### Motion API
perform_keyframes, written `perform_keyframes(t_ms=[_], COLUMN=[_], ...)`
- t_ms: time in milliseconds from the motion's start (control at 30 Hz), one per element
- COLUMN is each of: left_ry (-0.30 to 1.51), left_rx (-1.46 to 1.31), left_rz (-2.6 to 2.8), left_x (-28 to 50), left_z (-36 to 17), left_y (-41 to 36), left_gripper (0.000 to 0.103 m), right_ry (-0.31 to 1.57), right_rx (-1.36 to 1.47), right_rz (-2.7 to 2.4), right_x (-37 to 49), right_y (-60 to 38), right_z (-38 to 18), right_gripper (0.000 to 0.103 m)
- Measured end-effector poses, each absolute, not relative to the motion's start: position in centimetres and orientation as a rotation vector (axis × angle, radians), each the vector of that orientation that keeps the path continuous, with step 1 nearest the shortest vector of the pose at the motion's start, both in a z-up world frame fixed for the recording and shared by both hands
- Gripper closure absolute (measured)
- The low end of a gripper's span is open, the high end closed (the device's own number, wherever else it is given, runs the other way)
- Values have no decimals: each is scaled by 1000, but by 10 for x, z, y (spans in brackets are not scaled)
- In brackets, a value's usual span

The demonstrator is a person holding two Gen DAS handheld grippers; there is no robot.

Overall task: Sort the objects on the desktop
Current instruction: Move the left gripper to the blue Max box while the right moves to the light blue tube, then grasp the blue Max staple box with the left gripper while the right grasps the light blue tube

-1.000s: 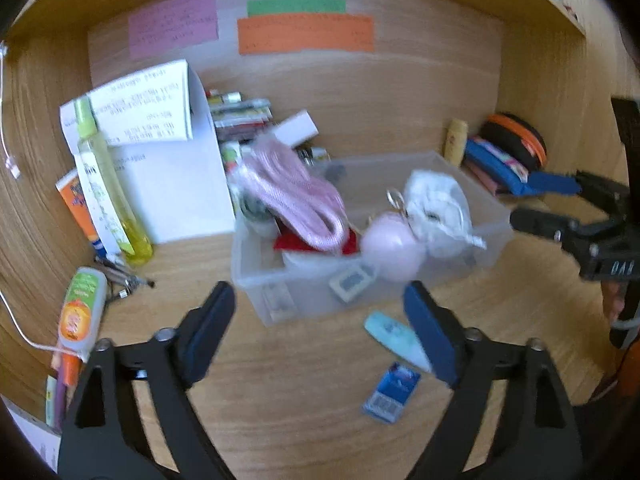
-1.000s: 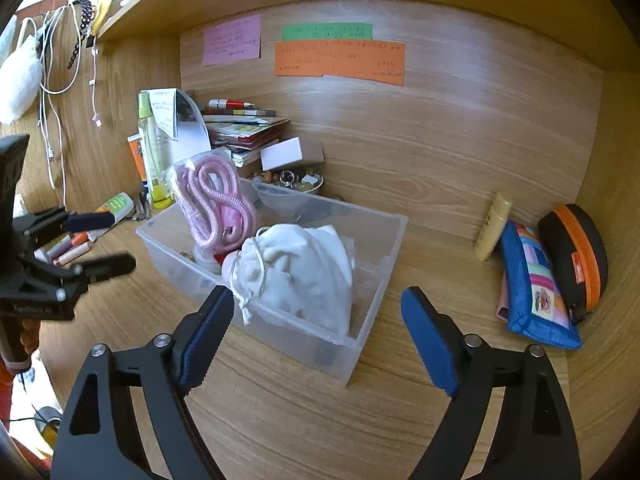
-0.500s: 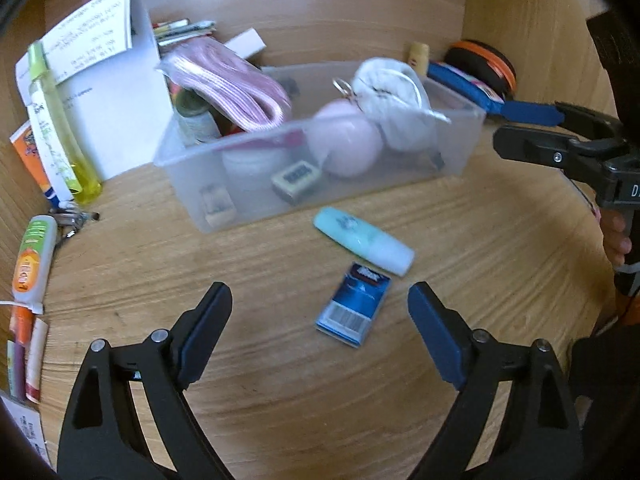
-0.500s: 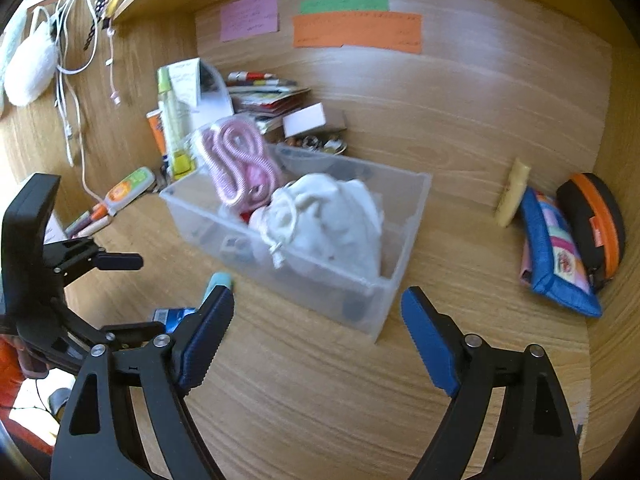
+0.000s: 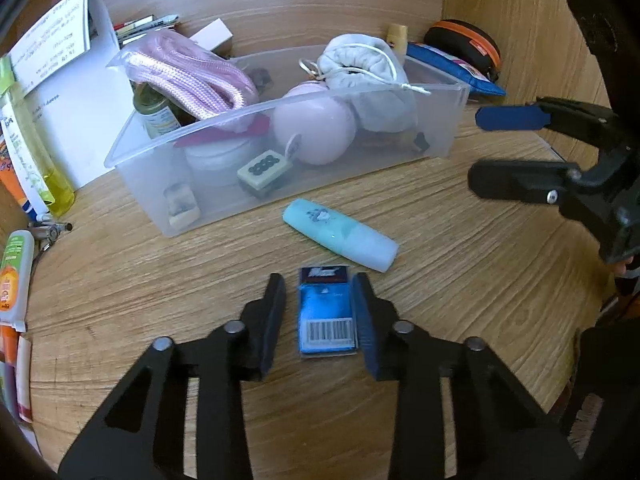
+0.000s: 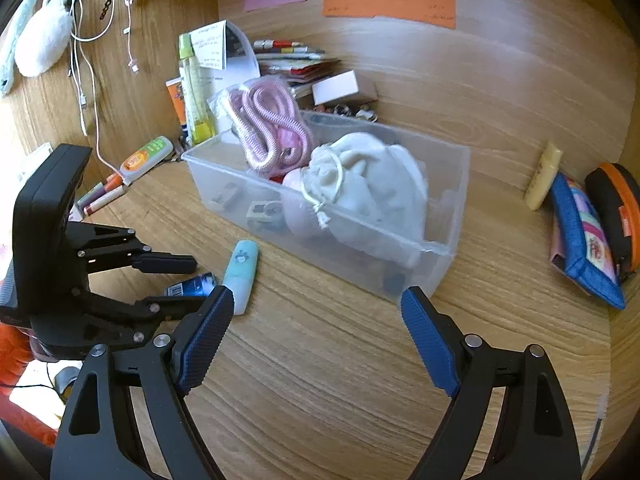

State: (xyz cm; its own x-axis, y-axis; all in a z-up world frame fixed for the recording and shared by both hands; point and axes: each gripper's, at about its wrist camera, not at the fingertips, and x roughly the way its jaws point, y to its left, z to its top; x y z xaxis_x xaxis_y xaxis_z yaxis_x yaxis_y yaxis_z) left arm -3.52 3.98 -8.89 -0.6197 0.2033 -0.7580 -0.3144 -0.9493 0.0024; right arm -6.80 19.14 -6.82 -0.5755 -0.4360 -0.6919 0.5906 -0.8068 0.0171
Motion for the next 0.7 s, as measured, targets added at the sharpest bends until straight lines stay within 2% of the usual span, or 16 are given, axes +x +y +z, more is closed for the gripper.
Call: perform_keyframes(t_ms=[67, 367, 500, 633, 700], left_ry=[180, 90, 38, -10, -30], left_rx=[-1188, -1181, -1138, -1092, -1075], left_rz=[2593, 2659, 2710, 2741, 2752], left_x=[-34, -27, -20, -14, -11], left_z=[-89, -87, -79, -71, -69], left_y=[37, 18, 6, -3, -5], left_gripper=[77, 77, 77, 77, 77], right_ry=[289, 370, 416, 457, 465], right_rx=[969, 1008, 1012, 1038, 1064], right_rz=[-2326, -2216, -2178, -2138, -2115], right_x=[-70, -76, -82, -90, -96], right_y=[187, 149, 133, 118, 112], right_z=[-71, -88, -92, -98, -101], right_gripper=[19, 19, 22, 43, 48])
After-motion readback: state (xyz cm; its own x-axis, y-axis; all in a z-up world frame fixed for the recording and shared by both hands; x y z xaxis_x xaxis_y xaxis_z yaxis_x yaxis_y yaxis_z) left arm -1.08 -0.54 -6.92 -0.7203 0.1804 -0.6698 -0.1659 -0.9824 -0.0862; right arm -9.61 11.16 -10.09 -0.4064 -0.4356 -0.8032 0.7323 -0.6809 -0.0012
